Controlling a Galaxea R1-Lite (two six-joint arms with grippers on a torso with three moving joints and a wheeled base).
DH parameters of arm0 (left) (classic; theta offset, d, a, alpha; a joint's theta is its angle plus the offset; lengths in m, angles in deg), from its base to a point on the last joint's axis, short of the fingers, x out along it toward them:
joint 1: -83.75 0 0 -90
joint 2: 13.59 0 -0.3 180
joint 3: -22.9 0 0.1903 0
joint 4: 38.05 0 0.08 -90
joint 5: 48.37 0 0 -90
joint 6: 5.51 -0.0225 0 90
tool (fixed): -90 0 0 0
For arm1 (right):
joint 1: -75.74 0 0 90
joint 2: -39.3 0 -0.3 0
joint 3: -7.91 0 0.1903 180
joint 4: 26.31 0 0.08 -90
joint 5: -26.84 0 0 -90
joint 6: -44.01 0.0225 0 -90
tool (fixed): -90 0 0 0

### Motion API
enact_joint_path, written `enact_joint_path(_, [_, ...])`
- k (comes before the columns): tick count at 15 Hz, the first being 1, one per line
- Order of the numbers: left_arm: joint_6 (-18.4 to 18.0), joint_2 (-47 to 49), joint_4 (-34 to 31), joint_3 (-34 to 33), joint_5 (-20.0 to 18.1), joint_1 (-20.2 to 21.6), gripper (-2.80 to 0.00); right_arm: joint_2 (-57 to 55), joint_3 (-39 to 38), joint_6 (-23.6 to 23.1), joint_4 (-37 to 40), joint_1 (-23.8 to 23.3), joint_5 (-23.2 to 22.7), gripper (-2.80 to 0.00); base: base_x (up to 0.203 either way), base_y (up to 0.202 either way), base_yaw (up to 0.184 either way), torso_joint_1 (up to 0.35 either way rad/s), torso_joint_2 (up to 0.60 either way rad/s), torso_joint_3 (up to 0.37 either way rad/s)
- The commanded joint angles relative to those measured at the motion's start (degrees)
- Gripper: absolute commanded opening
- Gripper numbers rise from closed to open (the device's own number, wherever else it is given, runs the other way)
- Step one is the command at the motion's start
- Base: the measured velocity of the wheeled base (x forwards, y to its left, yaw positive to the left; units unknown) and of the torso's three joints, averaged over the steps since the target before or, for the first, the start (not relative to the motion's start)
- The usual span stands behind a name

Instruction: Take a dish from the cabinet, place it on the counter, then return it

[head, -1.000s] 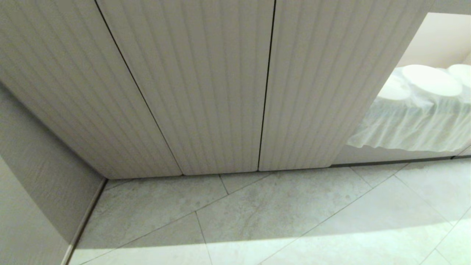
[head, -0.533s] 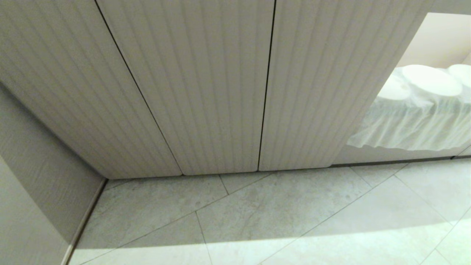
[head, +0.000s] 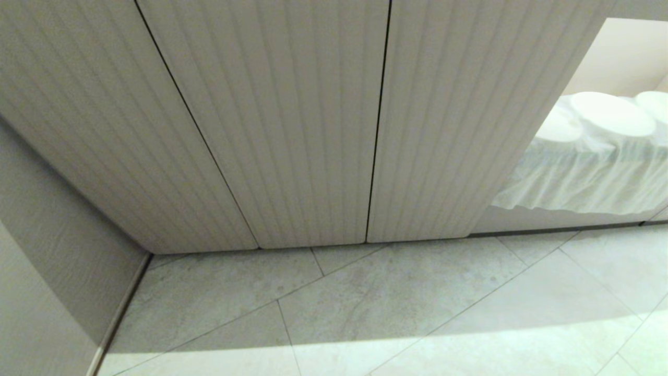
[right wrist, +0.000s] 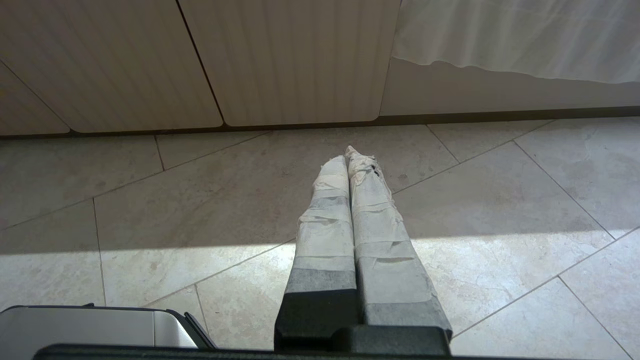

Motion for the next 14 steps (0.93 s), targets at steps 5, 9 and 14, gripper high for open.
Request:
enact_joint_path(5, [0.0, 0.0, 0.0, 0.0, 0.0, 0.1, -2.80, 0.0, 0.0, 0.0, 0.0, 0.1, 0.0, -2.80, 0.000, 0.000, 0.000, 0.000, 0.00, 0.000])
enact_joint_path(9, [0.0, 0.0, 0.0, 0.0, 0.0, 0.0, -2.80, 0.0, 0.0, 0.0, 0.0, 0.0, 0.0, -2.80, 0.000, 0.000, 0.000, 0.000, 0.00, 0.000])
enact_joint_path(14, [0.1, 0.0, 0.0, 0.0, 0.0, 0.1, -2.80, 0.0, 0.0, 0.0, -0.1, 0.0, 0.0, -2.80, 0.000, 0.000, 0.000, 0.000, 0.00, 0.000])
